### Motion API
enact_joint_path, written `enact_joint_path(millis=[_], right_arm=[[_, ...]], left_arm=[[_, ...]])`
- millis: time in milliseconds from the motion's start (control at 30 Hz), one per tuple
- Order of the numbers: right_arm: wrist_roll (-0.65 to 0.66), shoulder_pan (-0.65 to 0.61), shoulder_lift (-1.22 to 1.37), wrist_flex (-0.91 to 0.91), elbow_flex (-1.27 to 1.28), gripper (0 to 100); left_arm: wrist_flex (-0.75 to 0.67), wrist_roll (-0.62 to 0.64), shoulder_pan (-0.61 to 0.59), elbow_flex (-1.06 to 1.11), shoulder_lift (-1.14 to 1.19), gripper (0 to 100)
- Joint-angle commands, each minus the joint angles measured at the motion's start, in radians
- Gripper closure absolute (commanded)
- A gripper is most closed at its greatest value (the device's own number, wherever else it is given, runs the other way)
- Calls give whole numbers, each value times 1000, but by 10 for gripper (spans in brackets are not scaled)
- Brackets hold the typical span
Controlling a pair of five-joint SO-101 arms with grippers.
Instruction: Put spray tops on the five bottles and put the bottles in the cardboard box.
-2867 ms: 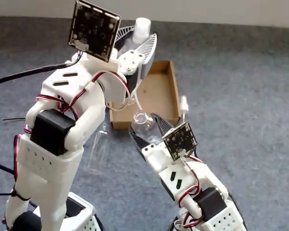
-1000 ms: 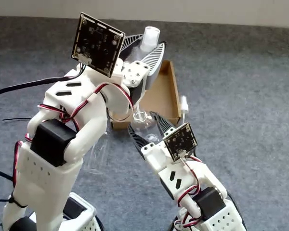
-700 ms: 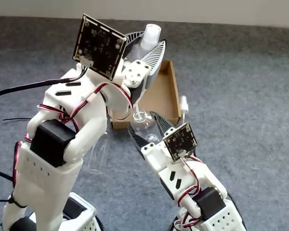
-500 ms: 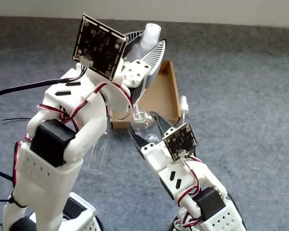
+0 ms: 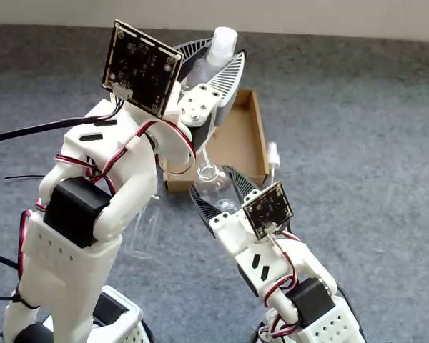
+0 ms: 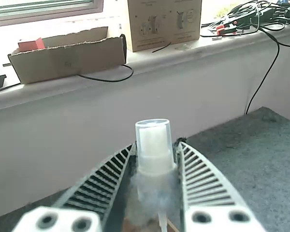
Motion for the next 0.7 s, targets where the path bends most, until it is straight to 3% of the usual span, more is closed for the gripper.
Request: enact_joint_path(millis=[0, 300, 467, 667], right_arm=[[-8, -2, -12, -22, -7, 995], [-9, -2, -12, -22, -7, 995], [-11, -2, -12, -24, -7, 995], [-95, 10, -12, -24, -15, 995]], left_arm=[[-58, -12, -44, 53, -10, 995], [-89, -3, -44, 127, -19, 995], [94, -5, 56, 151, -65, 995], [123, -9, 7, 363, -177, 993]])
